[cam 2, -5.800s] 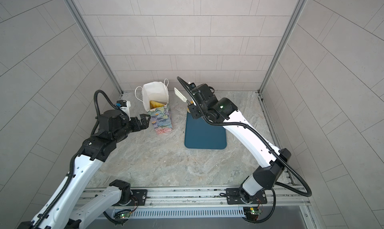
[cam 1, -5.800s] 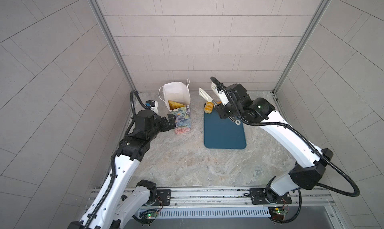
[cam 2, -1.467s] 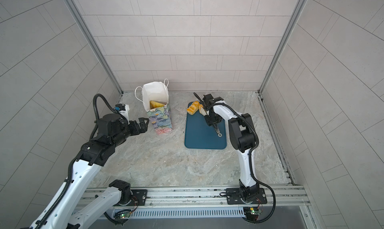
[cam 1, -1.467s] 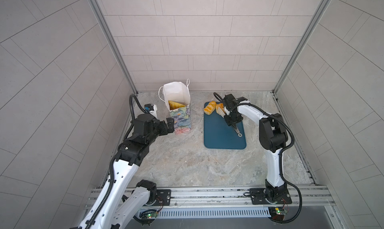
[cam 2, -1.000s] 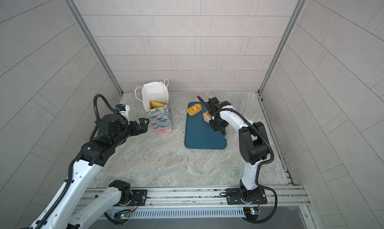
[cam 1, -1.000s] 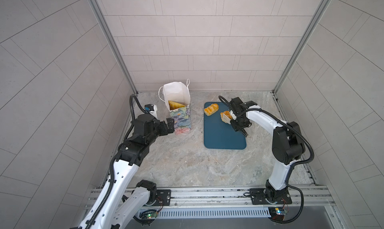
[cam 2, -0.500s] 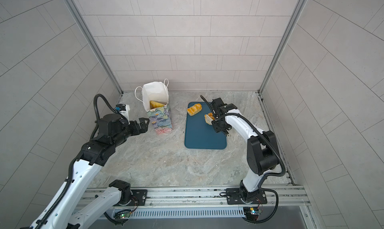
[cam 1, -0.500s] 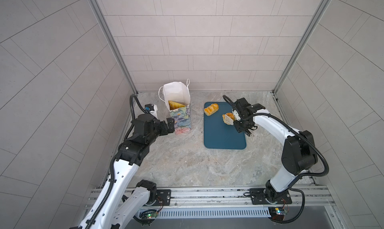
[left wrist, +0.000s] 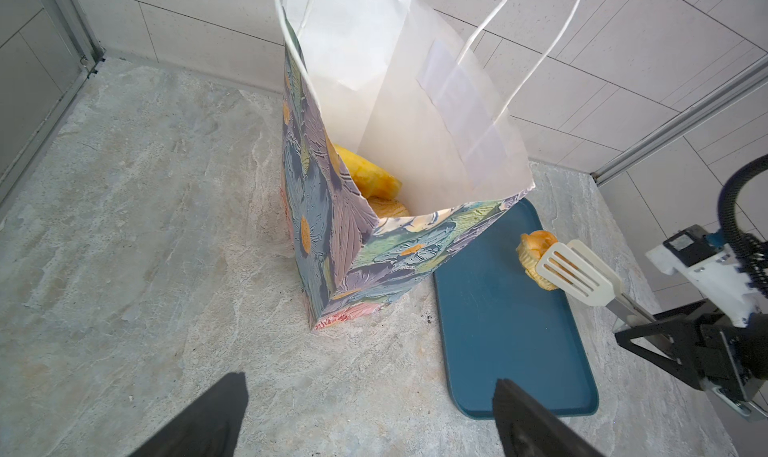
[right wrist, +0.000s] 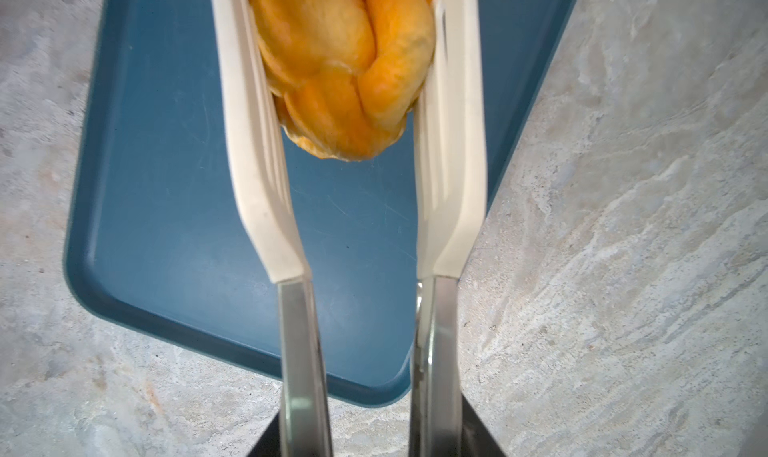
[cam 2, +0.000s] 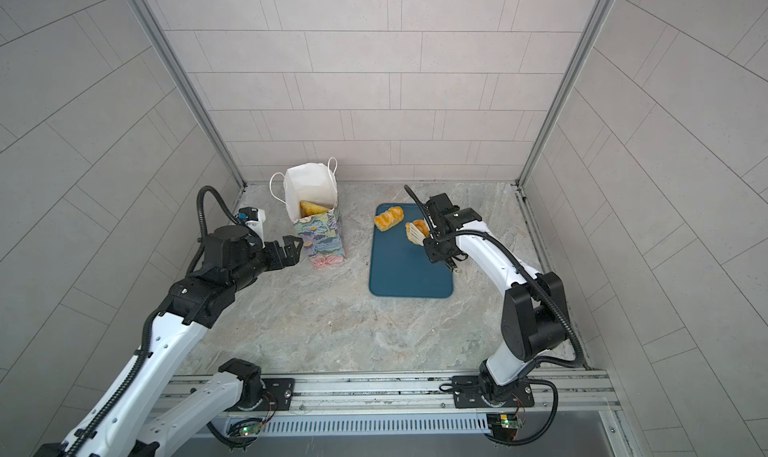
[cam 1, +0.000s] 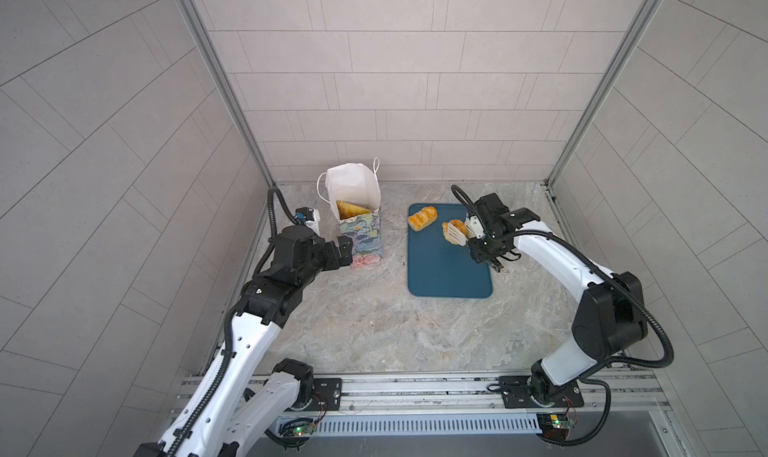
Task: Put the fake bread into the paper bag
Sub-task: 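Close the tongs with the right gripper on the round braided bun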
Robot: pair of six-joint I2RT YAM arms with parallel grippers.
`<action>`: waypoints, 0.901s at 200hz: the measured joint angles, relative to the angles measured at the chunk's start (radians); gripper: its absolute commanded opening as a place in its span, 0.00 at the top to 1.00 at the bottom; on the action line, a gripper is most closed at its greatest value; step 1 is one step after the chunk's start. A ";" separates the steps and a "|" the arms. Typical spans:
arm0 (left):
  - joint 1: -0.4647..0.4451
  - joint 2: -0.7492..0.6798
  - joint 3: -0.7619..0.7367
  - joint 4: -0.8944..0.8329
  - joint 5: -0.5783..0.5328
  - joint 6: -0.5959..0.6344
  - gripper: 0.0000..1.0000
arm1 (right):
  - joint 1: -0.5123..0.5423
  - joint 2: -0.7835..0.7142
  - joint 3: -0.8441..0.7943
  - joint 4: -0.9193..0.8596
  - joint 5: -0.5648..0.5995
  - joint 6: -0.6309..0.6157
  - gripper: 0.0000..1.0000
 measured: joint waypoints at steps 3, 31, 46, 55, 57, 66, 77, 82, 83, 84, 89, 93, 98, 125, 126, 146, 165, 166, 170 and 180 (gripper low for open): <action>-0.001 0.001 0.000 0.000 -0.001 0.000 0.00 | 0.000 -0.006 0.000 0.000 -0.001 0.001 0.54; -0.010 0.005 0.001 0.000 -0.013 0.000 0.00 | 0.003 -0.052 0.000 0.000 -0.011 0.013 0.53; -0.014 0.005 0.001 0.000 -0.018 0.000 0.00 | 0.007 -0.065 0.000 0.000 -0.022 0.018 0.53; -0.014 0.005 0.001 0.000 -0.020 0.000 0.00 | 0.011 -0.071 0.000 0.000 -0.034 0.019 0.54; -0.014 0.005 0.001 0.000 -0.021 0.000 0.00 | 0.012 -0.071 0.000 0.000 -0.035 0.019 0.53; -0.014 0.005 0.001 0.000 -0.023 0.000 0.00 | 0.018 -0.074 0.000 0.000 -0.046 0.023 0.54; -0.015 0.005 0.002 0.000 -0.026 0.000 0.00 | 0.027 -0.076 0.000 0.000 -0.055 0.026 0.53; -0.015 0.005 0.002 0.000 -0.026 0.000 0.00 | 0.032 -0.077 0.000 0.000 -0.060 0.029 0.53; -0.015 0.005 0.002 0.000 -0.026 0.000 0.00 | 0.033 -0.077 0.000 0.000 -0.060 0.029 0.53; -0.015 0.005 0.002 0.000 -0.026 0.000 0.00 | 0.034 -0.078 0.000 0.000 -0.061 0.029 0.53; -0.015 0.005 0.003 0.000 -0.027 0.000 0.00 | 0.040 -0.079 0.000 0.000 -0.065 0.031 0.53; -0.016 0.005 0.003 0.000 -0.027 0.000 0.00 | 0.043 -0.080 0.000 0.000 -0.068 0.032 0.53; -0.017 0.005 0.003 0.000 -0.028 0.000 0.00 | 0.049 -0.082 0.001 0.000 -0.070 0.034 0.53; -0.017 0.007 0.003 0.000 -0.029 0.000 0.00 | 0.080 -0.086 0.017 0.001 -0.075 0.044 0.53; -0.017 0.007 0.003 0.000 -0.029 0.000 0.00 | 0.081 -0.086 0.018 0.001 -0.075 0.044 0.53; -0.019 0.007 0.003 0.000 -0.030 0.000 0.00 | 0.104 -0.090 0.027 0.002 -0.077 0.052 0.53; -0.019 0.007 0.003 0.000 -0.032 0.000 0.00 | 0.128 -0.096 0.043 0.001 -0.082 0.063 0.53; -0.019 0.007 0.003 0.000 -0.032 0.000 0.00 | 0.129 -0.096 0.043 0.001 -0.083 0.063 0.53; -0.019 0.007 0.003 0.000 -0.032 0.000 0.00 | 0.134 -0.097 0.049 0.001 -0.084 0.064 0.53; -0.019 0.007 0.005 0.000 -0.032 0.000 0.00 | 0.146 -0.098 0.064 0.001 -0.087 0.067 0.53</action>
